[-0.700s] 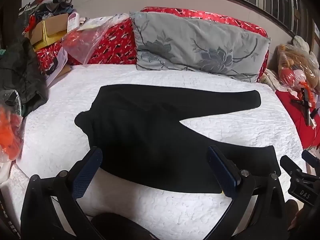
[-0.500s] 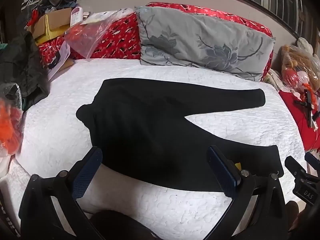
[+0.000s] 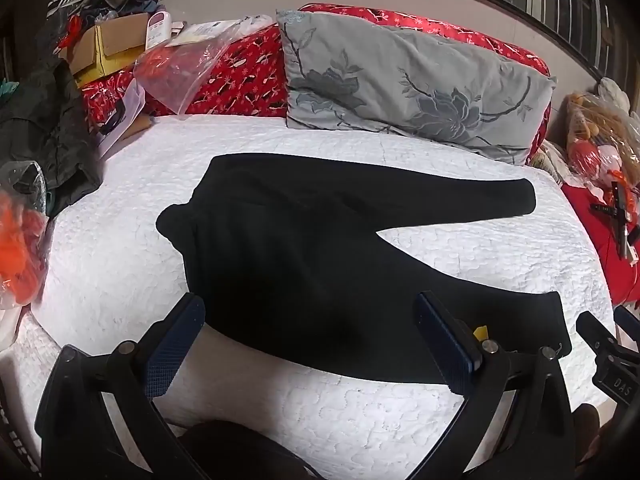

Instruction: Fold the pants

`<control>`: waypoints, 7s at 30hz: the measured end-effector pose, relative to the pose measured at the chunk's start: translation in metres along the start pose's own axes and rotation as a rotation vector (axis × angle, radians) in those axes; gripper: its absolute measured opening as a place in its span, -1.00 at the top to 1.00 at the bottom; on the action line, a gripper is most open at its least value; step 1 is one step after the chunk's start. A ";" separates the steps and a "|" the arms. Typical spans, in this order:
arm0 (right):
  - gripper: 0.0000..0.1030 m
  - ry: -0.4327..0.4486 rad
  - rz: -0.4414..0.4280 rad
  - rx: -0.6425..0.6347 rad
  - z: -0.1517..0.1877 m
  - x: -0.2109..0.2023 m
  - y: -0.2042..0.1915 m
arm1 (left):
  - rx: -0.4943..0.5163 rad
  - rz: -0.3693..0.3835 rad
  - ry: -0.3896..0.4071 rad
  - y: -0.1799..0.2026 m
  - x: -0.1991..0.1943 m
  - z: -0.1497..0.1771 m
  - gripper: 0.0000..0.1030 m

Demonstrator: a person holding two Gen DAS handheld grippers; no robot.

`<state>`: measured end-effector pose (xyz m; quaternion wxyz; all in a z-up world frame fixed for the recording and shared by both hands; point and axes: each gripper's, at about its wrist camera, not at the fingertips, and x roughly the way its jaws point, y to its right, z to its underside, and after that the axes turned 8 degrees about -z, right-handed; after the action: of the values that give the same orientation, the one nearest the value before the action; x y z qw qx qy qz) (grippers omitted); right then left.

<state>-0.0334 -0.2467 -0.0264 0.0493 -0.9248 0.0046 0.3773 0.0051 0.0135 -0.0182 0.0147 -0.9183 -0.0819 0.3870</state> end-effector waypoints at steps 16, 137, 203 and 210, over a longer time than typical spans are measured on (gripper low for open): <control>-0.99 -0.006 -0.006 0.006 -0.001 0.002 0.000 | 0.011 -0.003 0.009 0.003 -0.001 0.002 -1.00; 0.76 -0.195 -0.376 0.161 -0.180 0.155 0.091 | -0.226 0.070 -0.360 -0.123 0.159 -0.184 0.40; 0.56 -0.280 -0.474 0.359 0.001 0.060 0.122 | -0.444 0.191 -0.687 -0.179 0.127 -0.041 0.71; -0.18 -0.263 -0.454 0.413 -0.004 0.065 0.121 | -0.467 0.313 -0.651 -0.176 0.113 -0.042 0.24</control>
<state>0.0099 -0.3654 -0.0795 0.3187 -0.8160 -0.1315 0.4639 0.0878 0.2068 -0.0531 -0.2791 -0.7283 -0.0276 0.6252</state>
